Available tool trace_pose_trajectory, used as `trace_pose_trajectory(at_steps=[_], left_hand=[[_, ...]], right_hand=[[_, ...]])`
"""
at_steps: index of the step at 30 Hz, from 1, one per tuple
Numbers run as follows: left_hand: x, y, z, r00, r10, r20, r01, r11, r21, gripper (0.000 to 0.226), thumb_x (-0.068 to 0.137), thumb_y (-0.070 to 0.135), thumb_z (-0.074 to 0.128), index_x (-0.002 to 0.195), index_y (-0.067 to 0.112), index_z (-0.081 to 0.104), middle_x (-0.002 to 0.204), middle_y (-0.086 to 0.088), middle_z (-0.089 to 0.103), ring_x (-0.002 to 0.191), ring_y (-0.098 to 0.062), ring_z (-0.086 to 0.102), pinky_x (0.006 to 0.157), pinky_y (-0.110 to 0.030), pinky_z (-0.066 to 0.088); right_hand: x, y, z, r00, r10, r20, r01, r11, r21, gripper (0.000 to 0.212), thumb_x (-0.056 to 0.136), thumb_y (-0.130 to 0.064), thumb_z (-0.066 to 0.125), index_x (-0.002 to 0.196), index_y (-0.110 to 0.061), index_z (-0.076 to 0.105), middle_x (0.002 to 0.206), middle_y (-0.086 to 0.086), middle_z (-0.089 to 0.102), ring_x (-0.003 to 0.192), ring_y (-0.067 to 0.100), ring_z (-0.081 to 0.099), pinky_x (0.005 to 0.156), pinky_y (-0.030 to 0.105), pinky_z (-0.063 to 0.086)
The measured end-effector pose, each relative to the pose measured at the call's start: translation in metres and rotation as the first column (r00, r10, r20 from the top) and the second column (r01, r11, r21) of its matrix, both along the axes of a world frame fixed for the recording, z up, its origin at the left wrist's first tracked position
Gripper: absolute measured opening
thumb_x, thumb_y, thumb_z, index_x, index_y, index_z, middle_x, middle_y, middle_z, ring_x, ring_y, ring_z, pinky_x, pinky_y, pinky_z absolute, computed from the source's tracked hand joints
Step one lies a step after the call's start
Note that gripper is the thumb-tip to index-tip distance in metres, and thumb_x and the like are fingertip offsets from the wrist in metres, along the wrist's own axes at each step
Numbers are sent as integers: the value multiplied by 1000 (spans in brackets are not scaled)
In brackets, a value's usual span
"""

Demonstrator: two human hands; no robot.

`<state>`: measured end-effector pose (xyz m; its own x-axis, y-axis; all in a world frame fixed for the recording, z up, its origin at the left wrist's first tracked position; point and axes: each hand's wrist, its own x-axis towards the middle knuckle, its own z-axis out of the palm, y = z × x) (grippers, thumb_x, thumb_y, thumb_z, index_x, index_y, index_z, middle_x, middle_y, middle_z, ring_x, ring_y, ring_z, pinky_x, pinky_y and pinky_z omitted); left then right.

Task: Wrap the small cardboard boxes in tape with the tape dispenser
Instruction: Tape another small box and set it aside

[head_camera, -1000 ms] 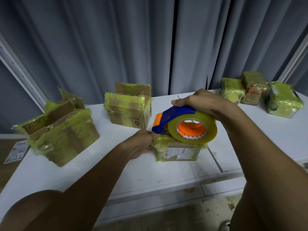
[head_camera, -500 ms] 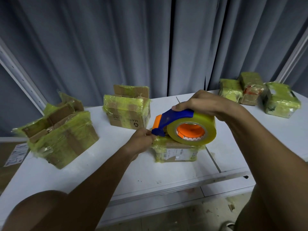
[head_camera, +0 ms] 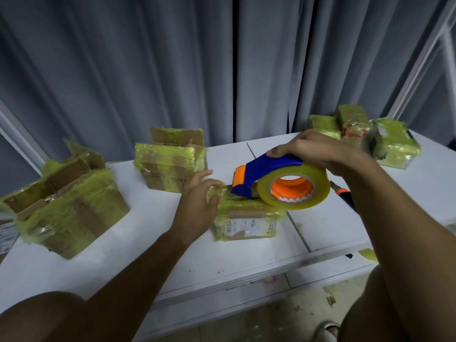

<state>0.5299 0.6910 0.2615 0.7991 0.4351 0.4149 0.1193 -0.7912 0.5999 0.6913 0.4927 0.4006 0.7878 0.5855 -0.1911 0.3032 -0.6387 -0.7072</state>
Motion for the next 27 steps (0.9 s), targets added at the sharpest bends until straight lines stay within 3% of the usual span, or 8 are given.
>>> trace_pose_trajectory(at_steps=[2,4,6,9,12,15,20,27], left_hand=[[-1,-3,-3,998,-69,7,67,981,181,27,92,2,54,109,14,72,119,-2,66,119,-18,54,106,-36,43],[-3,-3,-2,996,-84,6,81,972,218,35,90,5,45,112,10,71,110,-3,71,106,-20,62,98,-40,51],[-7,-4,0,992,-122,-16,122,963,242,41,89,12,41,121,11,68,117,-2,69,110,-16,61,100,-36,50],[-14,-6,-5,976,-178,-123,206,939,274,50,95,34,45,141,15,51,140,3,56,131,-9,47,111,-21,33],[-14,-6,-15,955,-163,-249,244,906,346,78,91,61,51,153,19,30,157,6,34,145,-8,26,116,-26,24],[-14,-6,-20,957,-135,-258,225,906,358,83,85,54,65,153,22,29,158,7,31,146,-10,24,115,-32,28],[-14,-2,-17,962,-158,-225,234,900,367,73,85,45,70,148,26,39,155,10,37,144,-8,30,110,-27,28],[-31,41,-7,953,-137,-270,216,933,289,73,84,47,71,147,29,40,147,27,23,136,11,17,113,-25,25]], right_hand=[[-1,-1,-1,1000,-2,0,2,1000,10,40,81,-54,76,96,-16,70,88,2,76,79,22,74,72,33,59],[0,-1,-2,1000,0,-1,0,1000,19,40,82,-53,75,96,-16,70,89,2,76,79,22,74,70,32,58],[0,-1,-2,1000,6,1,-6,1000,19,40,83,-54,74,96,-16,70,90,2,76,80,22,73,71,32,58],[1,0,-2,1000,-4,4,3,1000,13,41,84,-55,73,97,-17,70,91,2,76,81,22,73,76,35,59],[2,0,-1,1000,-8,5,8,1000,15,41,84,-56,73,95,-16,69,90,3,76,81,23,73,78,37,59],[-2,1,-1,1000,6,21,-6,1000,10,41,83,-56,73,93,-17,69,89,3,75,80,23,73,77,37,59],[-9,3,-1,999,21,25,-21,1000,6,41,81,-57,75,92,-17,72,87,2,76,79,23,74,78,37,62],[2,-29,4,1000,-14,20,14,1000,5,46,77,-59,77,89,-15,75,79,0,78,73,23,76,80,41,62]])
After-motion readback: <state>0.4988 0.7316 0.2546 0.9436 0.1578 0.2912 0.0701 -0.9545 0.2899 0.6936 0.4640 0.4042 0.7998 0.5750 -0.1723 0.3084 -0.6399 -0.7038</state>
